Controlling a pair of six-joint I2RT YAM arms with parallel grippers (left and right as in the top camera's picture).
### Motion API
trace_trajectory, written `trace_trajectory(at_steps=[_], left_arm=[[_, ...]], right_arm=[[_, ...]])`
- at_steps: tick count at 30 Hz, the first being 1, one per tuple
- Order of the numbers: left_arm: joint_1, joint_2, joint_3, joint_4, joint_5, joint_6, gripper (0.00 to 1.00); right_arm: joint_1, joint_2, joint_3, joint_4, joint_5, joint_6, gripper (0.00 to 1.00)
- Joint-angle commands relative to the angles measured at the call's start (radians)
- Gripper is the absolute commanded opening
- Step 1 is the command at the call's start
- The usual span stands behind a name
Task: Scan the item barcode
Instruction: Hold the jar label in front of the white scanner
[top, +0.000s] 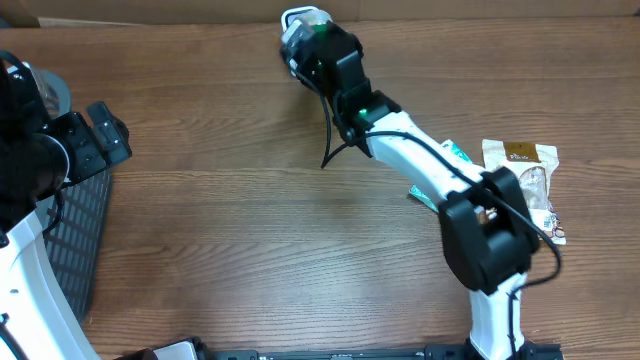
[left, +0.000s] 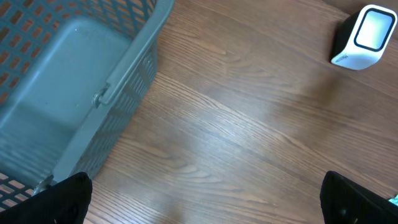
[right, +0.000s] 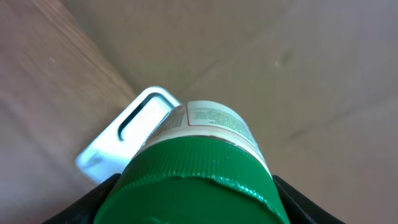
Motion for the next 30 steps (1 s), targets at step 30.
trace_trajectory(at_steps=[30], left_arm=[[0.003, 0.003, 0.006, 0.001, 0.004, 0.019, 1.0]], right_arm=[[-0.045, 0.271, 0.033, 0.536, -0.036, -0.674, 0.45]])
